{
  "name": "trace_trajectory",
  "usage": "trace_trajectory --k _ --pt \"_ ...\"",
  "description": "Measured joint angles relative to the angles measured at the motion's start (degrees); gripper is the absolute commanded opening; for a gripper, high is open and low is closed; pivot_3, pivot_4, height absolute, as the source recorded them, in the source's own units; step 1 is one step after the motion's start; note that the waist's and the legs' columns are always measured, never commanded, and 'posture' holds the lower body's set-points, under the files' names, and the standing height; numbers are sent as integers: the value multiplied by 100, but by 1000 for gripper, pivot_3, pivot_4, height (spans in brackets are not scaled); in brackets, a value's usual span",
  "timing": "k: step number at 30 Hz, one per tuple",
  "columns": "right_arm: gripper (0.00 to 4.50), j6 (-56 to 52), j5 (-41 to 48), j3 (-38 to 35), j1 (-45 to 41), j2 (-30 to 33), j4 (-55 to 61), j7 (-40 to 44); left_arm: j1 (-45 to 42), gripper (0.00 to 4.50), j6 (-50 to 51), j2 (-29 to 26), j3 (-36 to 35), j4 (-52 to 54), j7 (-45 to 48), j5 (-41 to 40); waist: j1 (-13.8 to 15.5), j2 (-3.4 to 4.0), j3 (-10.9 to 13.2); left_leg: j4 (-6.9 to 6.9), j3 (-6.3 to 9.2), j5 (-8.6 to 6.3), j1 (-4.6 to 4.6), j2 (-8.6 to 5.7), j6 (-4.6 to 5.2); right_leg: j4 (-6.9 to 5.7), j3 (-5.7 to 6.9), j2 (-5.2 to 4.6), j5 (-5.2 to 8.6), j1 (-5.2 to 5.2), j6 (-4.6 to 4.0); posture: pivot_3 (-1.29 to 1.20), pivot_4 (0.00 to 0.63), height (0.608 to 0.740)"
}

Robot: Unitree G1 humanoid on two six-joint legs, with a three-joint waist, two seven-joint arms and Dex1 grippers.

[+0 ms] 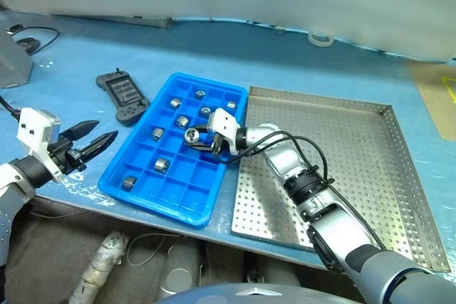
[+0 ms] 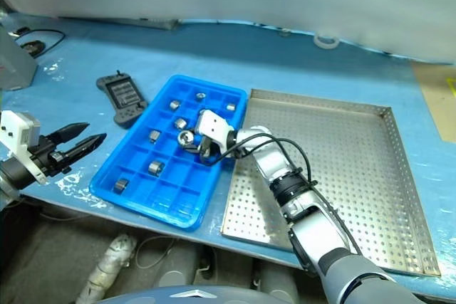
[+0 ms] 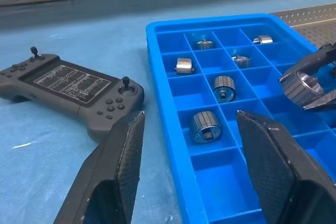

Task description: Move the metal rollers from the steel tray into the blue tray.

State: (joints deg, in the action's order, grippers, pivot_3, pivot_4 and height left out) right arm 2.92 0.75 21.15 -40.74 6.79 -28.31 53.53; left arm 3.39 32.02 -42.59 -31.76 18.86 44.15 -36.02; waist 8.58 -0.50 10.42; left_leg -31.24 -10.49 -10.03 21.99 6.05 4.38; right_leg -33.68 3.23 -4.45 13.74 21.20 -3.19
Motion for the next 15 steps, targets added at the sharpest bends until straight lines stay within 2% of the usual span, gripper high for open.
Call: trace_trajectory --k 4,8,11,15 --pt "3660 16 -73 2 6 -59 -16 -58 -372 2884 3 -57 129 -101 7 -21 4 -3 -2 7 1 7 1 4 -11 1 0 6 0 5 0 209 150 740" --pt "3660 -98 -171 -28 28 40 132 -268 -776 2884 4 -63 538 -330 72 -16 -2 -5 -3 7 0 9 2 4 -13 2 -2 7 0 4 0 118 150 740" --pt "3660 -438 -153 -203 289 494 821 -325 -1235 2884 10 -15 1004 -574 207 -9 -2 -4 -2 4 -2 12 5 1 -19 3 -8 7 0 -1 0 46 150 740" --pt "3660 -1360 212 -850 952 1418 2382 -231 -1892 2884 32 309 1871 -959 584 15 -99 -5 -3 -1 -6 26 4 -2 -38 4 -22 6 -2 -8 3 -68 150 740"
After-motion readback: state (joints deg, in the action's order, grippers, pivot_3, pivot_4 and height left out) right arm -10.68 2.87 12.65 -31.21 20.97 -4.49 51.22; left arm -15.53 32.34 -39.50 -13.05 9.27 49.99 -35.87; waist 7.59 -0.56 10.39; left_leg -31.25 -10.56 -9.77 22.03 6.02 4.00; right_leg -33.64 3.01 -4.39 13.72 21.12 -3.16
